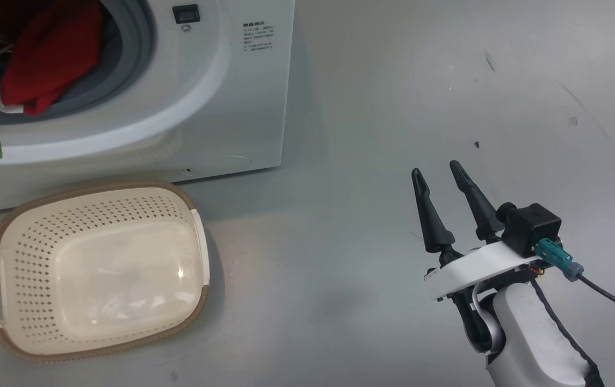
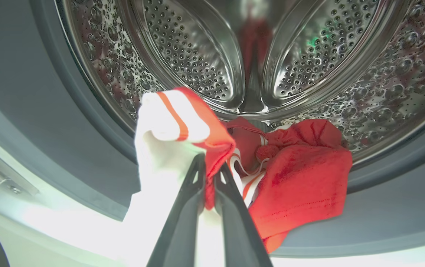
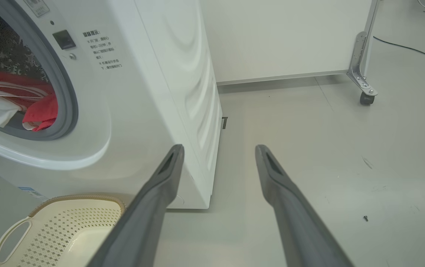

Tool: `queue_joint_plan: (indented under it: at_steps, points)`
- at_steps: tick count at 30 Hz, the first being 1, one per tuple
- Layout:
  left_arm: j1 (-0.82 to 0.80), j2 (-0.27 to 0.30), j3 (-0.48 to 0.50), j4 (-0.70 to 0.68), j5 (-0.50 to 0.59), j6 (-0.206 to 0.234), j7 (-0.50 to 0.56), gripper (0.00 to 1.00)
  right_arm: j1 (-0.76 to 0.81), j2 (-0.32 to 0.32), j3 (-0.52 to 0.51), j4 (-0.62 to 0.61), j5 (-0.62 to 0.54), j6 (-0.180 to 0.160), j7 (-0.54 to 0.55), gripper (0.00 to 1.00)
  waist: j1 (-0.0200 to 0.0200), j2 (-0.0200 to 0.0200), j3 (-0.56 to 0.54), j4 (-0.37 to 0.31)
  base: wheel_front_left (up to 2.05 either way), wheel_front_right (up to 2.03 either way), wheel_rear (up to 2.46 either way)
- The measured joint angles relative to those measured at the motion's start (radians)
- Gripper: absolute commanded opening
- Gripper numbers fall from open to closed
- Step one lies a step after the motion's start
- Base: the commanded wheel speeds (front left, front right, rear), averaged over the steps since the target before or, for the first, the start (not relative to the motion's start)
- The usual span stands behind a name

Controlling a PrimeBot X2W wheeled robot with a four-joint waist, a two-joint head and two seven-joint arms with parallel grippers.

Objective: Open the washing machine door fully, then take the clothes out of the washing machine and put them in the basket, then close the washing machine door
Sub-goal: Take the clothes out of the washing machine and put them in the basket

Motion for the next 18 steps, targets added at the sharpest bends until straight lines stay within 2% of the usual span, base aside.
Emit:
queue_joint_plan:
  at_steps: [6, 8, 18]
  points:
    - [0.057, -0.029, -0.003, 0.014, -0.008, -0.032, -0.057, 0.00, 0.025, 0.000, -0.011, 0.008, -0.002, 0.003, 0.000, 1.00, 0.0000, 0.0000, -0.055, 0.025, 0.00, 0.00, 0.00]
    - [0.072, -0.040, -0.013, 0.014, -0.013, -0.057, -0.077, 0.00, 0.034, -0.001, -0.016, 0.009, -0.002, 0.005, 0.000, 1.00, 0.0000, 0.0000, -0.073, 0.034, 0.00, 0.00, 0.00]
    - [0.156, -0.073, -0.045, 0.011, -0.014, -0.077, -0.124, 0.00, 0.070, -0.003, -0.040, 0.013, -0.007, 0.009, 0.000, 1.00, 0.0000, 0.0000, -0.146, 0.082, 0.00, 0.00, 0.00]
